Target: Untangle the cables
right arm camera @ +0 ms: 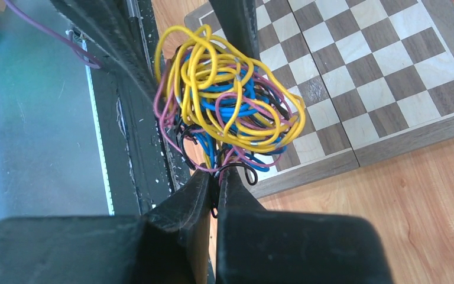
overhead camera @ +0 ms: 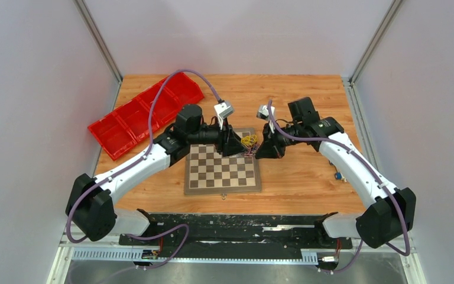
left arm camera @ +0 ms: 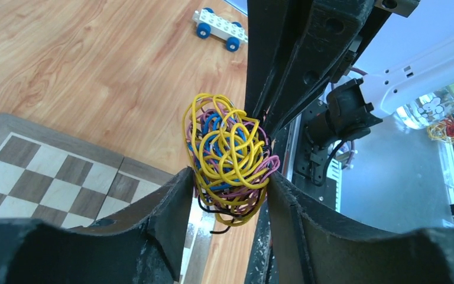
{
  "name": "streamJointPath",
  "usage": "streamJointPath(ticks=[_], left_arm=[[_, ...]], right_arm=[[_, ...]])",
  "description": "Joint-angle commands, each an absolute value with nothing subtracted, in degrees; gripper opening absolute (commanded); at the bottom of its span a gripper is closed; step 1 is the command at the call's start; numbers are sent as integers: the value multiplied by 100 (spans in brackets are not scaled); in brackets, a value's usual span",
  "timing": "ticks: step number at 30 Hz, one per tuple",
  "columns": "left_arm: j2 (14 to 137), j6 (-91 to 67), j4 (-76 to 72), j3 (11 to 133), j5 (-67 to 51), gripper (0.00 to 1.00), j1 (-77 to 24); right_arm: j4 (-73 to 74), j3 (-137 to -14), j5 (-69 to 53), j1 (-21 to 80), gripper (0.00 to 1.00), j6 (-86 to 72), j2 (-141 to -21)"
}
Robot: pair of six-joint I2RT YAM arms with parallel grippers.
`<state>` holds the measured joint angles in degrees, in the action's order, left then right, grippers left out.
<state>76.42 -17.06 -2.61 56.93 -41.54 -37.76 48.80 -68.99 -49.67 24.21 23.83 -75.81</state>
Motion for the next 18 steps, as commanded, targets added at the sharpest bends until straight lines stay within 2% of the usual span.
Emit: streamJointPath(ticks=[1,2,3,5,7,14,18], left_arm=[[7712,-1927,-700,5882,-4352,41,-3840],[7685,-1897,-684,5899,-4432,34,-3841],[7653,-1867,-562,5929,-4449,20,-3836],[7507,-1786,-341,5931,-4465,3,-3730],[7347,-1746,-99,5884,-4508,0,-3509],[6808,-1335,1007,5788,-4751,0,-2343],[6574,-1204,1205,5798,-4884,0,-1807]], right_arm=[[4777,-6868,-5127,2443,0,2407,-7320],[4781,-6853,-5039,2430,0,2411,-7295],[4781,-6822,-4931,2400,0,2416,-7261],[4778,-6738,-4696,2185,0,2452,-7180],[4770,-6616,-4519,1814,0,2469,-7099],[5031,-6627,-4651,-98,0,2819,-7001],[5402,-6720,-4903,-645,0,3275,-7032]])
